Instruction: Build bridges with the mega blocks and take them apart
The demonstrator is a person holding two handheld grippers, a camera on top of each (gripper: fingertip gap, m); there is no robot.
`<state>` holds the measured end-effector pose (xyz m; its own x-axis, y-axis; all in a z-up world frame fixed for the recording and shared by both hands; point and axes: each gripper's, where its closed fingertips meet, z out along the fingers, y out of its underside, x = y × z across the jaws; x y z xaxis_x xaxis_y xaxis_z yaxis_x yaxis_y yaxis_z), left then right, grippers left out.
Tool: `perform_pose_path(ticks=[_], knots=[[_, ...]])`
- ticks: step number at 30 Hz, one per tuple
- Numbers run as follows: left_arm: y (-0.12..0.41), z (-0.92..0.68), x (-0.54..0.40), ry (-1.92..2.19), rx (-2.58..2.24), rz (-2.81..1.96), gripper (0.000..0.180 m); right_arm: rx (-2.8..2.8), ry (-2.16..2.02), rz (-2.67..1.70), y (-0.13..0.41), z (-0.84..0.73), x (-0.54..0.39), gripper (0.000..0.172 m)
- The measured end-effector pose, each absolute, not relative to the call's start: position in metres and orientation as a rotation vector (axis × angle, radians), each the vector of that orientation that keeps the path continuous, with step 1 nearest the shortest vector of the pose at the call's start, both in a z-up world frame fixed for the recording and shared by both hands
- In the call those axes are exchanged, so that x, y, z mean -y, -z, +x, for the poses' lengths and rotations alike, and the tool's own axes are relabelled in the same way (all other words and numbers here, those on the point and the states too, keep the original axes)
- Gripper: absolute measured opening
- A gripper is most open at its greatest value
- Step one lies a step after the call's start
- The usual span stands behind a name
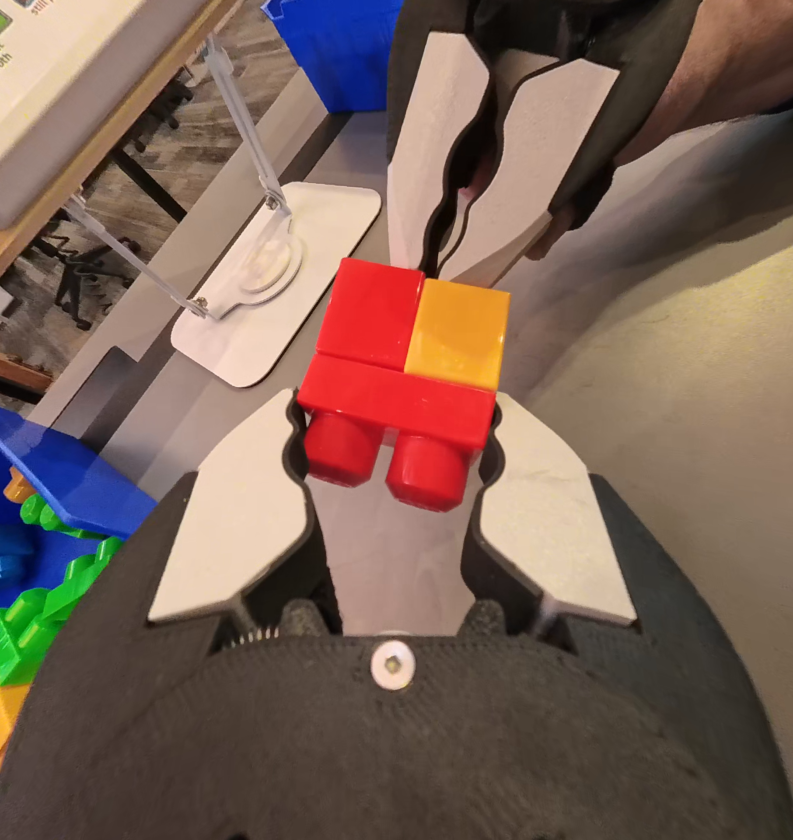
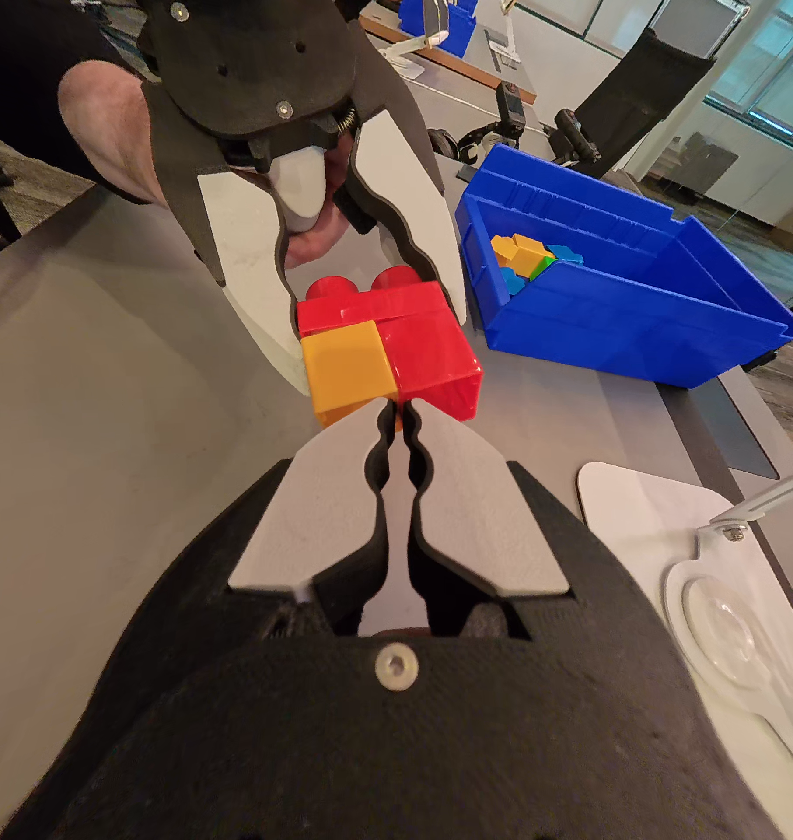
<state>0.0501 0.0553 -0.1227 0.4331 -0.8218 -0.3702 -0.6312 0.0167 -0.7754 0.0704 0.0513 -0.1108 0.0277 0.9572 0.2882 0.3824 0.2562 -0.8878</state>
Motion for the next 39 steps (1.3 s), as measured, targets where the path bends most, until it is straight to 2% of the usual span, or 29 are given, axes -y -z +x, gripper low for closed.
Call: perform_pose_path(ticks=[13,15,22,27,34,36,39], knots=[[0.11,0.052,-0.06,0.519,-1.13,-1.685,0.075,1.506,-0.858,-1.296,0.097,0.078,-0.053,0.019],[0.109,0.054,-0.057,0.555,-1.16,-1.672,0.075,1.512,-0.834,-1.287,0.097,0.078,-0.054,0.012],[0.106,0.053,-0.057,0.587,-1.167,-1.675,0.075,1.472,-0.811,-1.205,0.085,0.078,-0.05,0.016],[0.107,0.053,-0.058,0.604,-1.162,-1.684,0.075,1.43,-0.795,-1.203,0.083,0.078,-0.054,0.011],[0.113,0.061,-0.054,0.601,-1.194,-1.684,0.075,1.397,-0.781,-1.182,0.075,0.081,-0.057,0.02],[0.113,0.066,-0.052,0.632,-1.19,-1.68,0.075,1.487,-0.767,-1.185,0.086,0.076,-0.049,0.01],[0.115,0.068,-0.052,0.593,-1.205,-1.675,0.075,1.503,-0.771,-1.203,0.092,0.074,-0.048,0.007]])
